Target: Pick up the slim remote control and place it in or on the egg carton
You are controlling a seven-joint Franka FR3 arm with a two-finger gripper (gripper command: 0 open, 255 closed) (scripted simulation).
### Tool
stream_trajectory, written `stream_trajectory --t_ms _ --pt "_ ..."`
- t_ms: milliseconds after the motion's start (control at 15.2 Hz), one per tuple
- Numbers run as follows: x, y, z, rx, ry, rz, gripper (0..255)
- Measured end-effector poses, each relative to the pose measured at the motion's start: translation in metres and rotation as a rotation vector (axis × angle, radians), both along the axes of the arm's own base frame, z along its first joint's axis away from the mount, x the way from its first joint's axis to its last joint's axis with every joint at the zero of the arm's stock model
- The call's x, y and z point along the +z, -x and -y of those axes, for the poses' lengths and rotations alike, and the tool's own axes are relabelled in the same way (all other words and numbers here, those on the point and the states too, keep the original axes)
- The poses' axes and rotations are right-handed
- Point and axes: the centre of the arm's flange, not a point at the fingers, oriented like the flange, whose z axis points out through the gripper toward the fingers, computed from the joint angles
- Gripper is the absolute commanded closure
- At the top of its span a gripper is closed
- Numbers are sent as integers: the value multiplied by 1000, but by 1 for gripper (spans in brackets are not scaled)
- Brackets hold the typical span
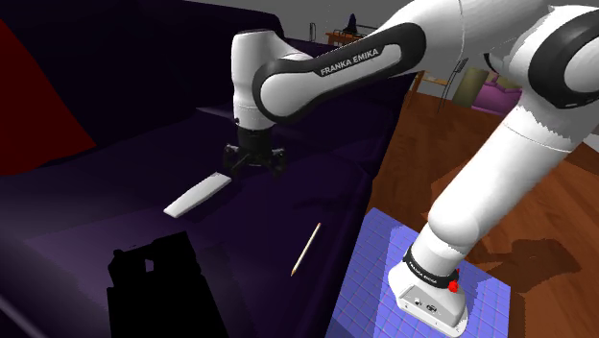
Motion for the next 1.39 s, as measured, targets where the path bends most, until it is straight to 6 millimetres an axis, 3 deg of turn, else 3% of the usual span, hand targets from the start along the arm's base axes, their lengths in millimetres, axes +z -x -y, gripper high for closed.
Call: stream_trajectory --t_ms 462,924,1386 --pt "-25 -69 -44 -211 -4 24 0" --pt "-56 -144 -69 -413 -6 47 0" --pt "-91 -152 -71 -434 -5 49 0"
